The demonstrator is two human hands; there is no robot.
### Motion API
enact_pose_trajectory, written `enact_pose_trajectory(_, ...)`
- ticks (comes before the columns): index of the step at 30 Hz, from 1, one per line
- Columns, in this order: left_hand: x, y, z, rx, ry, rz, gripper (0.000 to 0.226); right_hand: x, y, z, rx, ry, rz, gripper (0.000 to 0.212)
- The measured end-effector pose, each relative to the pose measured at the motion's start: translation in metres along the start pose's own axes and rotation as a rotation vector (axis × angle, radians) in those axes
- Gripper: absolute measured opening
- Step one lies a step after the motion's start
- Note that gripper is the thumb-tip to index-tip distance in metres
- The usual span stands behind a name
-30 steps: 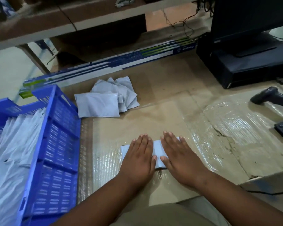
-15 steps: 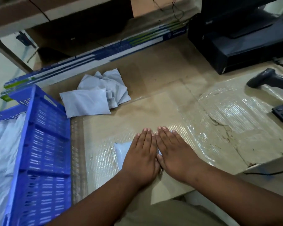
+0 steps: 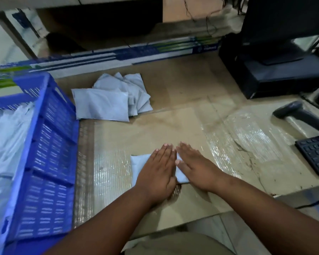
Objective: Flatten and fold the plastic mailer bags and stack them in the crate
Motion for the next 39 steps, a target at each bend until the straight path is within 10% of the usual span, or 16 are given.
enact_pose_trajectory(4, 0.008, -0.003, -0.007, 0.049, 0.145, -0.083, 0.079, 0.016, -0.017, -0.016, -0.04, -0.199, 0.257, 0.057)
enact_pose_trajectory(16, 0.025, 0.004, -0.011, 0.139, -0.277, -0.046, 0.064, -0.036, -0.026, -0.017, -0.099, 0.376, 0.204, 0.066)
enact_pose_trajectory(39, 0.012, 0.017, -0.041, 0.185, 0.065, 0.016, 0.067, -0.022, -0.027, -0.022, -0.114, 0.462, 0.21, 0.071)
Point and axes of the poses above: each hand's wrist, its own y-axis away from the middle knuckle, its own x-axis out of the back of the hand, z = x × y, the point moved 5 cm from there along -y, towards the middle knuckle, and after that the axes turned 2 degrees about y, right-handed, at the moved point
